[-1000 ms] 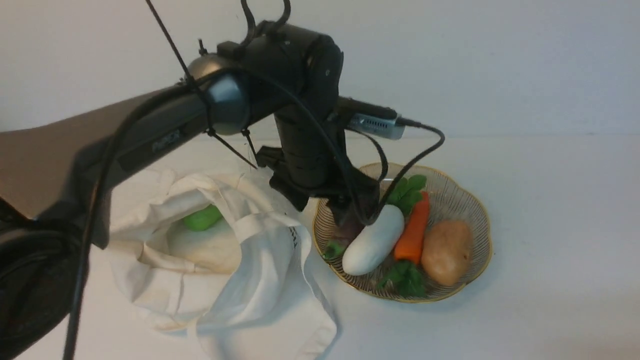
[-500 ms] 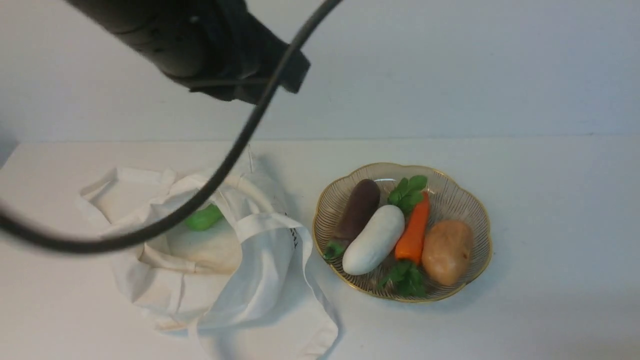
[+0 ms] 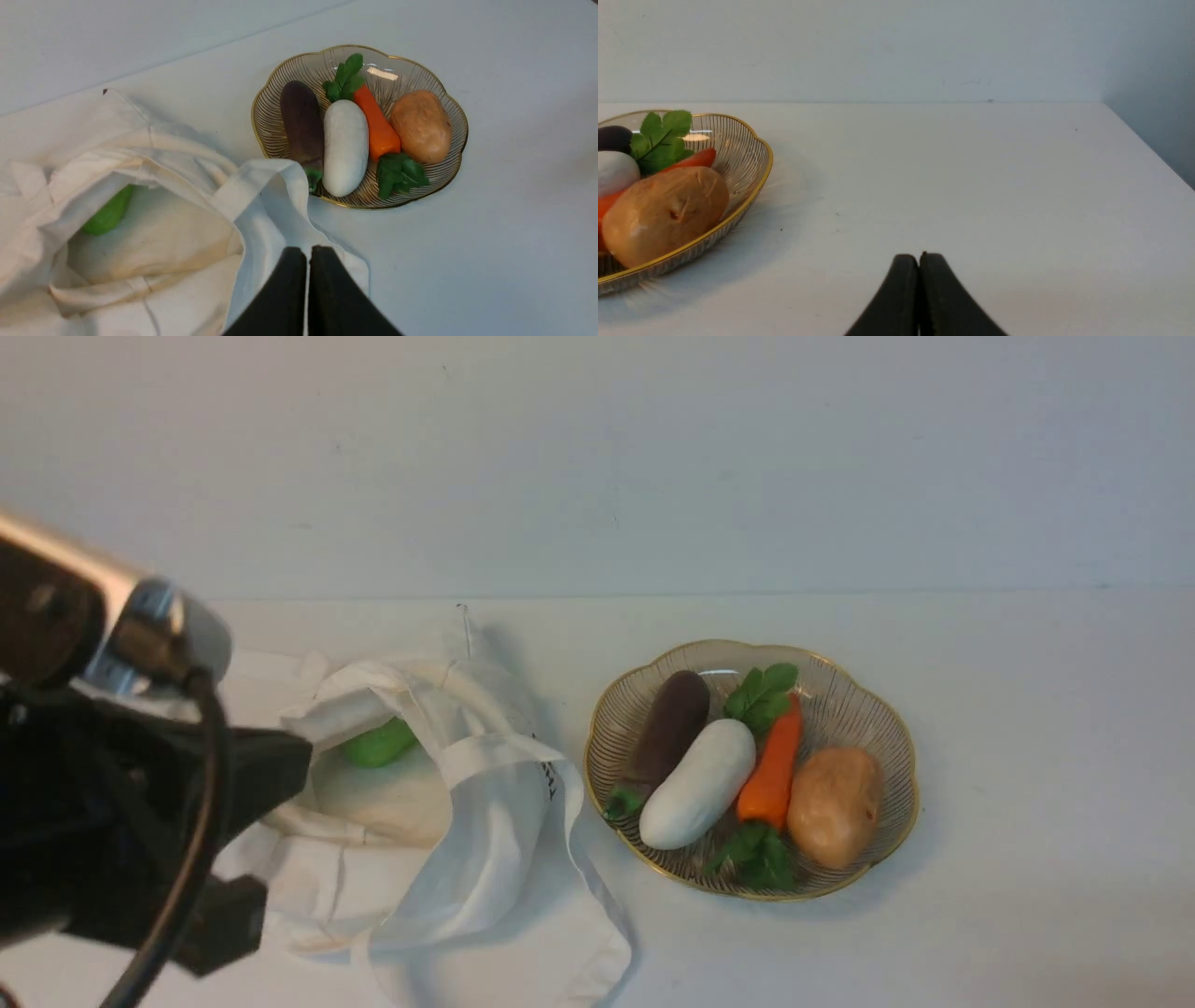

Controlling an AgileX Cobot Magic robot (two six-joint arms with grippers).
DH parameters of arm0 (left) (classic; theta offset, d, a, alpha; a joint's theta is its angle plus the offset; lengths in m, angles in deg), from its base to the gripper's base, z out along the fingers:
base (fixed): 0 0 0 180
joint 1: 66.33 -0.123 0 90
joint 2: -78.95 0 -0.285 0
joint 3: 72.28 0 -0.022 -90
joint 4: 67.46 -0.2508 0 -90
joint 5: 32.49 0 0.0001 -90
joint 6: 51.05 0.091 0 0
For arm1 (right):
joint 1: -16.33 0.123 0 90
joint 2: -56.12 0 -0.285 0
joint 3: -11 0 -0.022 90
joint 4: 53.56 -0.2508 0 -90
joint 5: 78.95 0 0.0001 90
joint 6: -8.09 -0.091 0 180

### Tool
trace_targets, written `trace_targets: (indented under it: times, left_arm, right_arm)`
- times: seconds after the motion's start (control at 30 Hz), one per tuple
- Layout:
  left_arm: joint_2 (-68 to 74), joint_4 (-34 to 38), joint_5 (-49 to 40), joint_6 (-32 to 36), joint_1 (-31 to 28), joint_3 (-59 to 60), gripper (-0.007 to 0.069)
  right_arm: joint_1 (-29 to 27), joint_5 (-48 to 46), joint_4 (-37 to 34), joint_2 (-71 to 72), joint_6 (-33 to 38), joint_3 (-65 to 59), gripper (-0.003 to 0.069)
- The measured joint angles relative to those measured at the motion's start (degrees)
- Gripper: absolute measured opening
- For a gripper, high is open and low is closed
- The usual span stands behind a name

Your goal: Take vegetables from cloth bag on white table place on plate.

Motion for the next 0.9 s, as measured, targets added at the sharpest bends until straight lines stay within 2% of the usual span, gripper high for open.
trace_targets:
  times: [0.37,0.73,0.9]
  left_arm:
    - [-7.93,2.92,0.28,0.07,0.0,4.0,-0.0005]
    - [-9.51,0.91,0.98,5.65,-0.07,5.91,-0.0005]
    - [-16.18,1.24,5.98,5.79,-4.0,12.57,-0.0005]
  right_arm:
    - [0.0,0.0,0.0,0.0,0.0,0.0,-0.001]
    - [0.0,0.0,0.0,0.0,0.0,0.0,-0.001]
    - [0.0,0.0,0.0,0.0,0.0,0.0,-0.001]
